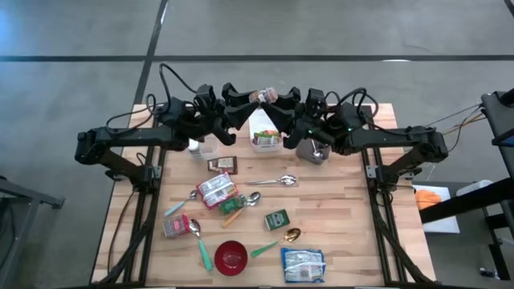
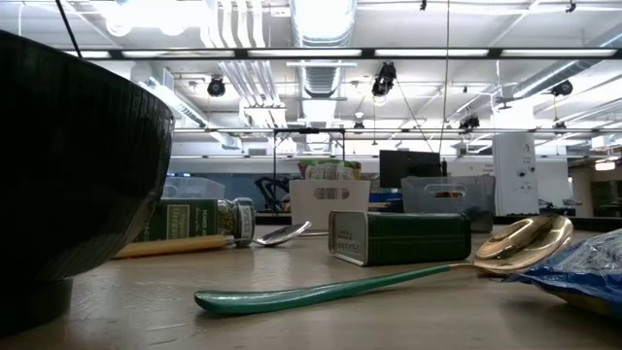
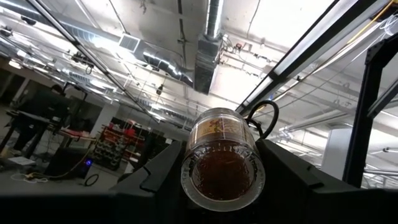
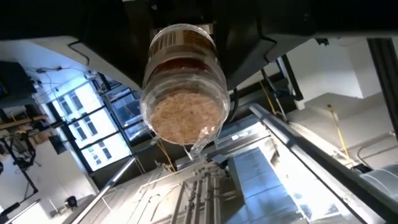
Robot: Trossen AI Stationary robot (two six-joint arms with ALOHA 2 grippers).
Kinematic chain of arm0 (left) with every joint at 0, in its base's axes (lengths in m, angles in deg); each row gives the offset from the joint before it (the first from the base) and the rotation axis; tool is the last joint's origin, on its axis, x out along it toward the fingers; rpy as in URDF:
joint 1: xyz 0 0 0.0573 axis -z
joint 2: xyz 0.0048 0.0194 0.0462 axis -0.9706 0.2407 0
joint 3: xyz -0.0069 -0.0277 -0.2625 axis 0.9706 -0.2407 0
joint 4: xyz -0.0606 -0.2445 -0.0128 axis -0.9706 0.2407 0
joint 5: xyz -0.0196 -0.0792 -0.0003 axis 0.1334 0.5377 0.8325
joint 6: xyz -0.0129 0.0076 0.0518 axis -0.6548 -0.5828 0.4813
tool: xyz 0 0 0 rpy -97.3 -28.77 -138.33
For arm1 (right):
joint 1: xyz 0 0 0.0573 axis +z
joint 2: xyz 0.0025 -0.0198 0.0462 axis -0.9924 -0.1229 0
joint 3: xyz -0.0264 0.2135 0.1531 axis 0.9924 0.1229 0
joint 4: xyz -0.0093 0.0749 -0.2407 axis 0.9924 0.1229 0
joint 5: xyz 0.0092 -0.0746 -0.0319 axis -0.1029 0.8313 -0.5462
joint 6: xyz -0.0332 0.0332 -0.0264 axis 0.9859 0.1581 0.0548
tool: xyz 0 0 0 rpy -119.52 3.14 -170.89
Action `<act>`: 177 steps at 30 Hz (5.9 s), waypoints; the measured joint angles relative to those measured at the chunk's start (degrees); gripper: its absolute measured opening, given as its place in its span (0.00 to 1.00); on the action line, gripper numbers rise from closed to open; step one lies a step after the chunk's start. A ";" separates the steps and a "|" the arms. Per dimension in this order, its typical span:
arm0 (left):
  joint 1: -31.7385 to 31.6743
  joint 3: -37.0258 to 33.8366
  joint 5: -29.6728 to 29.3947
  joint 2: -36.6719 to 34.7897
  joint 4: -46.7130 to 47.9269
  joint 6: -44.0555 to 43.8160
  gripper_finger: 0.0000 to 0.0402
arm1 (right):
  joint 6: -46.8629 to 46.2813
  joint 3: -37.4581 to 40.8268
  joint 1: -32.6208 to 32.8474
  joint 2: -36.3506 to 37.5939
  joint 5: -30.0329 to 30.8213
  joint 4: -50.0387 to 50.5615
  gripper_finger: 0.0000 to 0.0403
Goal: Pick & Place Food Item
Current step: Put the brown seasoning bottle into the transparent bin
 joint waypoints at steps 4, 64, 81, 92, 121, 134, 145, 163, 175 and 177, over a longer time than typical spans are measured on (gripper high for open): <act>-0.02 0.00 0.27 -0.01 0.04 0.03 0.44 | 0.13 0.00 0.00 0.00 0.00 0.06 0.51; 0.15 -0.43 7.34 -2.22 18.74 4.30 0.43 | 0.45 -0.01 0.04 0.24 -8.21 6.23 0.77; -0.02 -0.11 5.68 -2.69 9.60 3.91 0.43 | 1.37 -0.02 0.00 0.31 -3.92 3.95 0.85; -0.06 -0.07 5.64 -2.78 9.53 4.09 0.43 | 4.81 -3.86 0.00 -0.38 -3.55 6.43 0.84; -0.21 0.11 4.53 -2.57 7.66 3.91 0.43 | 6.04 -3.69 0.02 -0.54 -4.60 4.83 0.82; -0.22 0.11 4.34 -2.56 7.45 3.61 0.43 | 5.68 -4.09 -0.02 -0.59 -2.62 5.91 0.62; -0.22 0.11 4.32 -2.56 7.70 3.43 0.43 | 6.72 -4.24 0.00 -0.59 -2.58 6.15 0.45; -0.22 0.09 4.49 -2.69 14.83 2.19 0.84 | 14.39 -4.46 -0.02 1.13 -4.59 17.90 0.45; -0.98 0.11 3.99 -5.69 23.80 1.40 0.90 | 17.33 -6.18 -0.21 3.16 -3.87 31.74 0.45; -1.19 0.16 3.82 -6.67 24.74 1.31 0.90 | 17.88 -6.49 -0.22 2.77 -3.82 33.65 0.45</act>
